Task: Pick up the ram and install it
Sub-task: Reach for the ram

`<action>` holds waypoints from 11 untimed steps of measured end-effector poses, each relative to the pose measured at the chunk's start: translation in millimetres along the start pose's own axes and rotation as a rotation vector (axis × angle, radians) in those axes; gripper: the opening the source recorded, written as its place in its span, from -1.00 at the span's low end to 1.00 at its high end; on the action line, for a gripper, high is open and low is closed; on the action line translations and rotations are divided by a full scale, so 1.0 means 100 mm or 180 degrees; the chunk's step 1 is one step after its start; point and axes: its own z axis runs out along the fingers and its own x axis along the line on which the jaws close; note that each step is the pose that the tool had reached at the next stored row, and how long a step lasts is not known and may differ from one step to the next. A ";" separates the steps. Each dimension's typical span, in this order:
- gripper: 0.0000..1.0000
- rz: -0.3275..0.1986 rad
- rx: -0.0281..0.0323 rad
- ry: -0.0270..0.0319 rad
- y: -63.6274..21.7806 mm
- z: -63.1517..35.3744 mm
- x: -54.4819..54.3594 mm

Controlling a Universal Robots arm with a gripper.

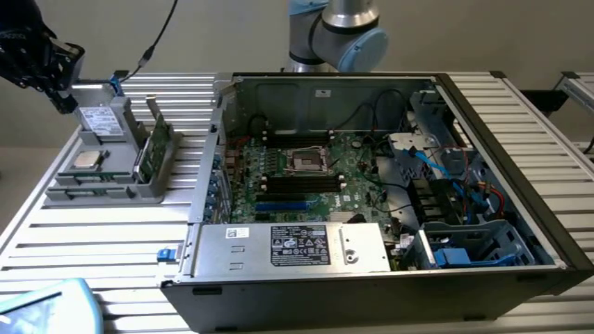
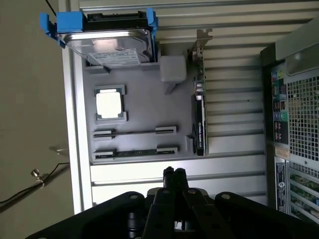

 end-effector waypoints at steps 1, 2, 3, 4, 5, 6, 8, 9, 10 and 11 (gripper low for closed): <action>-0.79 0.0000 0.0000 0.0004 -0.002 0.002 0.02; -0.79 0.0000 0.0001 0.0010 -0.004 0.002 0.04; -0.79 0.0001 0.0001 0.0020 -0.005 0.003 0.06; -0.79 0.0002 0.0002 0.0033 -0.005 0.004 0.07; -0.79 0.0002 0.0004 0.0050 -0.007 0.004 0.08; -0.79 0.0003 0.0005 0.0067 -0.007 0.005 0.09; -0.79 0.0005 0.0008 0.0104 -0.008 0.006 0.11; -0.79 0.0005 0.0009 0.0118 -0.009 0.007 0.12; -0.79 0.0006 0.0010 0.0131 -0.010 0.009 0.13; -0.79 0.0007 0.0010 0.0140 -0.011 0.012 0.14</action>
